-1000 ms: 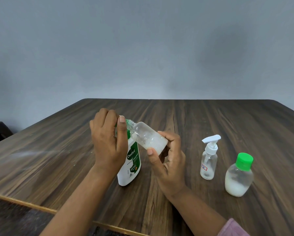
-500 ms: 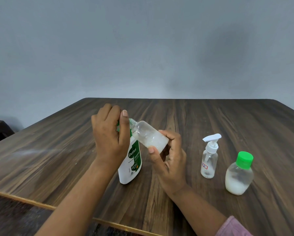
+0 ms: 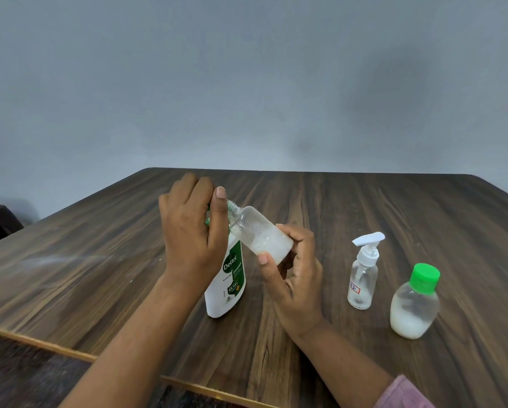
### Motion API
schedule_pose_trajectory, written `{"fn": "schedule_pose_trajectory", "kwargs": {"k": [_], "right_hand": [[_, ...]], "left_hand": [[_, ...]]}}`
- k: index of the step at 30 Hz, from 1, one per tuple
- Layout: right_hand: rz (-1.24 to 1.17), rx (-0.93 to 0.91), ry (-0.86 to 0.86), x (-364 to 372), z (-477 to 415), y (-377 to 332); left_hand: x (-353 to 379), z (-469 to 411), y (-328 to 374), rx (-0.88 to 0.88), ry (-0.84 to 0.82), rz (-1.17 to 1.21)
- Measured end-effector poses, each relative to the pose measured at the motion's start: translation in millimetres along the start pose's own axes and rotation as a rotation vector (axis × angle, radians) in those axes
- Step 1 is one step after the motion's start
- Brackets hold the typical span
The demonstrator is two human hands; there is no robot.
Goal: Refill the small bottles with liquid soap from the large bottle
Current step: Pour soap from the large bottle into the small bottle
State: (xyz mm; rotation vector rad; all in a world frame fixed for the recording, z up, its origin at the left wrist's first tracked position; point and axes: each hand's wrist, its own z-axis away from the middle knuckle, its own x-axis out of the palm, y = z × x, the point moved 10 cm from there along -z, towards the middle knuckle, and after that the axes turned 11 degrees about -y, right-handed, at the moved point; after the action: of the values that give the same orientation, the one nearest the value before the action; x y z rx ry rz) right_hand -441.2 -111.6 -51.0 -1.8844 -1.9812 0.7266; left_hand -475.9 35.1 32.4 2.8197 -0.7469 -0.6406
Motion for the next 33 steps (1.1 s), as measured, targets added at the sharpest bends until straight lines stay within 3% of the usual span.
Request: {"fn": "schedule_pose_trajectory", "kwargs": {"k": [33], "right_hand": [[-0.011,0.016,0.01,-1.5,0.5,2.3]], "left_hand": [[-0.2,-11.5,7.2,0.028,-0.022,-0.049]]}}
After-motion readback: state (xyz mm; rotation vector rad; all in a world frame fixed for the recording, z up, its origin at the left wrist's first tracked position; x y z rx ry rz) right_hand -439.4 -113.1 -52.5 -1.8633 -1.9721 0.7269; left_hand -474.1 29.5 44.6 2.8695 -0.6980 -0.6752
